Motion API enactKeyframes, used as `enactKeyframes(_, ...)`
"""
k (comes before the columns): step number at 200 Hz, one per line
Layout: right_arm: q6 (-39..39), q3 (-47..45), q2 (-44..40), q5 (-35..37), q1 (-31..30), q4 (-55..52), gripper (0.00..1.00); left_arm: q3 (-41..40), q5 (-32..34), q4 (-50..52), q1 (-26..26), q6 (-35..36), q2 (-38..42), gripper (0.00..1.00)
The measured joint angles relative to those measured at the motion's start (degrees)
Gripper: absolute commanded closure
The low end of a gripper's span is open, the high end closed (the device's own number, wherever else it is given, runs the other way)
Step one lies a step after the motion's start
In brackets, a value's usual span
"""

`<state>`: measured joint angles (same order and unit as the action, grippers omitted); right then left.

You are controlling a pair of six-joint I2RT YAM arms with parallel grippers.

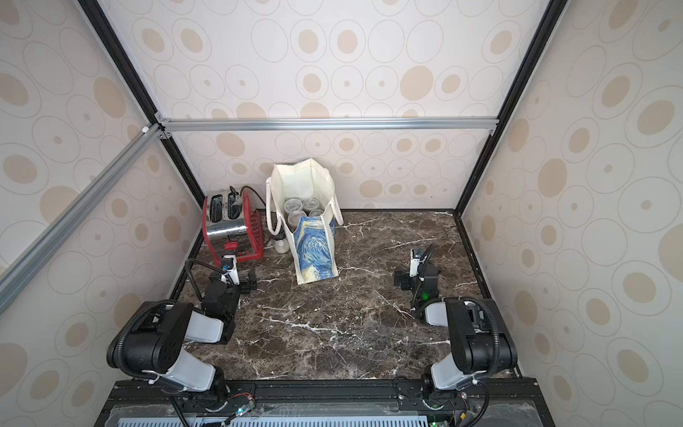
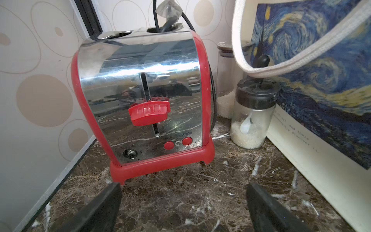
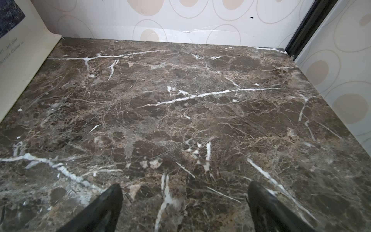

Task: Take out the seed jars from the canvas bag
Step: Adjust the canvas bag at the center of the board.

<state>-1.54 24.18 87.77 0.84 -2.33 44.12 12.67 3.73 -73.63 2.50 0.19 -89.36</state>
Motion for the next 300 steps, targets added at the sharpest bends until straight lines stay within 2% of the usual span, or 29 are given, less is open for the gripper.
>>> enactKeyframes(222,0.17,0.0,-0.09,0.0,0.09,0.04,0.0,0.0,-0.04,0.0,0.0,0.0,0.0,0.02)
enactKeyframes(241,0.44,0.98,-3.13,0.15,0.11,-5.86,0.0,-0.11,-1.6,0.17,0.0,0.24,0.37,0.02)
enactKeyframes(268,1.81,8.68,-11.06,-2.43,0.15,-20.57,0.0,0.11,-5.81,5.14,-0.07,1.49,5.51,0.02)
enactKeyframes(284,2.75,12.59,-15.69,-7.17,0.15,-25.09,0.0,2.45,-9.49,13.7,-0.11,3.13,11.08,0.02)
enactKeyframes(300,3.41,14.49,-19.39,-12.61,-0.31,-27.67,0.06,8.63,-12.87,25.57,-0.11,5.09,14.4,0.02)
